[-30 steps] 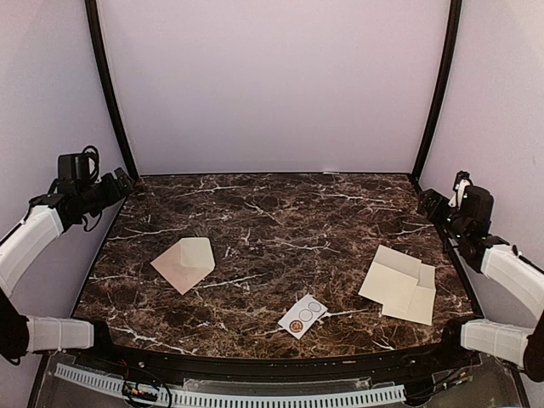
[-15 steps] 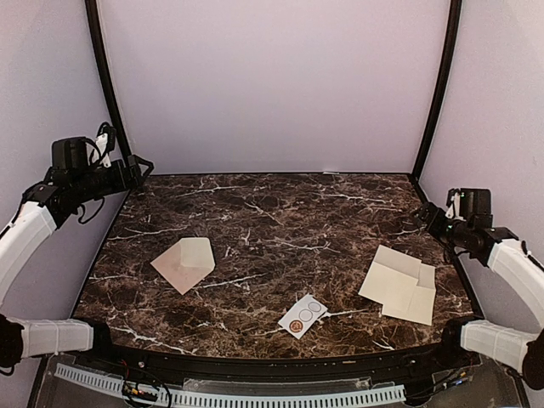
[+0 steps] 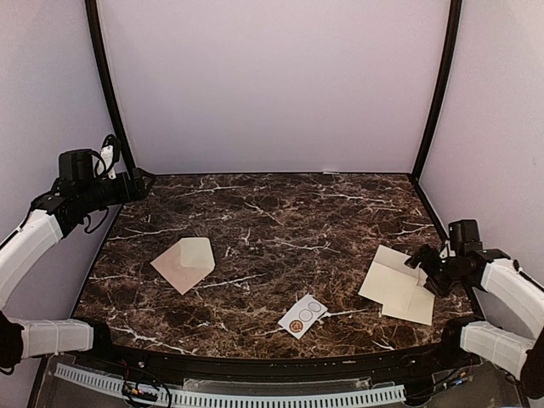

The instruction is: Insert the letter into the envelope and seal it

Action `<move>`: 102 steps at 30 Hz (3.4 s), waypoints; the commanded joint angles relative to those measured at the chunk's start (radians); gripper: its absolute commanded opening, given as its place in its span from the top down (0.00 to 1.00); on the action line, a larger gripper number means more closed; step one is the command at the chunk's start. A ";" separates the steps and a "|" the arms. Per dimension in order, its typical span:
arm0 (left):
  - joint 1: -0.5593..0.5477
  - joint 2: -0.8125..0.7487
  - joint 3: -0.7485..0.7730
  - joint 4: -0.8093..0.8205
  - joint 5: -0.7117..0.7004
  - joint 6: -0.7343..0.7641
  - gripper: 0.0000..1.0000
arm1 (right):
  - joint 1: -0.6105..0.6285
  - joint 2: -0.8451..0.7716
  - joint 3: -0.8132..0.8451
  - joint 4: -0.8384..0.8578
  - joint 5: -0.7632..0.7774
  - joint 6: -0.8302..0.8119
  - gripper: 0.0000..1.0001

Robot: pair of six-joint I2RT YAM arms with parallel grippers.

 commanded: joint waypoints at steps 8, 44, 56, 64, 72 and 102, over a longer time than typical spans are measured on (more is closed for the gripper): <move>0.002 -0.027 -0.010 0.025 0.008 0.015 0.01 | -0.001 0.045 -0.110 0.180 -0.049 0.058 0.28; 0.003 0.003 -0.009 0.017 0.018 0.014 0.01 | -0.009 0.075 -0.231 0.482 -0.028 0.025 0.60; 0.003 0.014 -0.007 0.014 0.021 0.013 0.01 | -0.013 0.132 -0.268 0.605 -0.066 0.062 0.75; 0.002 0.020 -0.007 0.012 0.015 0.016 0.01 | -0.015 0.099 -0.288 0.646 -0.089 0.104 0.93; 0.003 0.031 -0.008 0.010 0.014 0.017 0.01 | -0.020 0.057 -0.310 0.706 -0.153 0.158 1.00; -0.506 0.160 -0.172 0.510 0.243 -0.276 0.01 | 0.262 0.104 0.138 0.602 -0.455 -0.082 1.00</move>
